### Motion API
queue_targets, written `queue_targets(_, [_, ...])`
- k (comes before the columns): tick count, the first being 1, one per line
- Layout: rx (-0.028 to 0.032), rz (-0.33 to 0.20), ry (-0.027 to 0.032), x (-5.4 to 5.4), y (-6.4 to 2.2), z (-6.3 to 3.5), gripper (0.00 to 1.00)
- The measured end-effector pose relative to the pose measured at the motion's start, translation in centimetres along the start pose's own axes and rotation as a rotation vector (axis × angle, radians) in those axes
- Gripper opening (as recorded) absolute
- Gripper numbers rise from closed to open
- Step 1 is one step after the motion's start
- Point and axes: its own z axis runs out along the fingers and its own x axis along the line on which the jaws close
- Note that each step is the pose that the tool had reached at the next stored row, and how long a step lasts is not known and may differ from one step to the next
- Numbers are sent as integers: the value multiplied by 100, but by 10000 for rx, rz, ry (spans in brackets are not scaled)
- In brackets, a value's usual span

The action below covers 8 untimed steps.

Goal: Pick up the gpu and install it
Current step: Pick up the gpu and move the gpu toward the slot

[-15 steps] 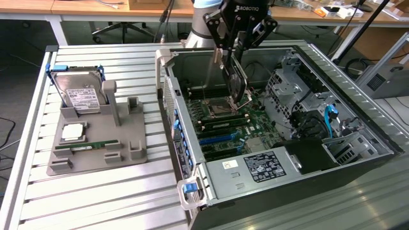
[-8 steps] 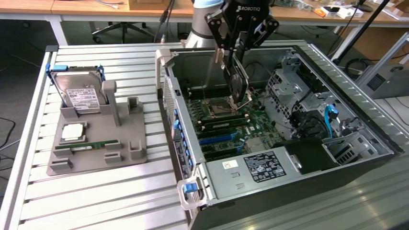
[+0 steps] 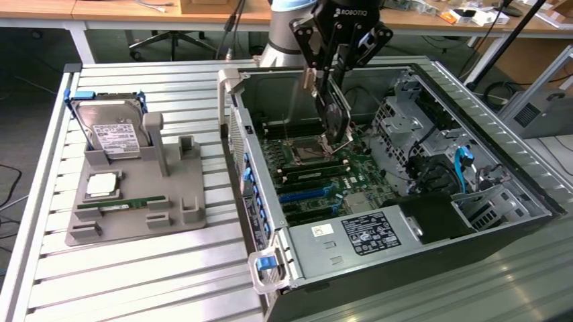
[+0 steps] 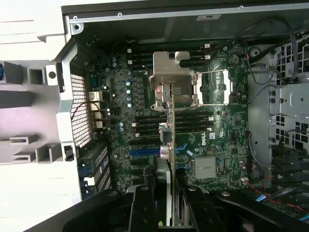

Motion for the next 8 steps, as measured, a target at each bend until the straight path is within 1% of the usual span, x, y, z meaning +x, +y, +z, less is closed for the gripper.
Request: queue_targets(8, [29,-1,-3,-36,3,4,27])
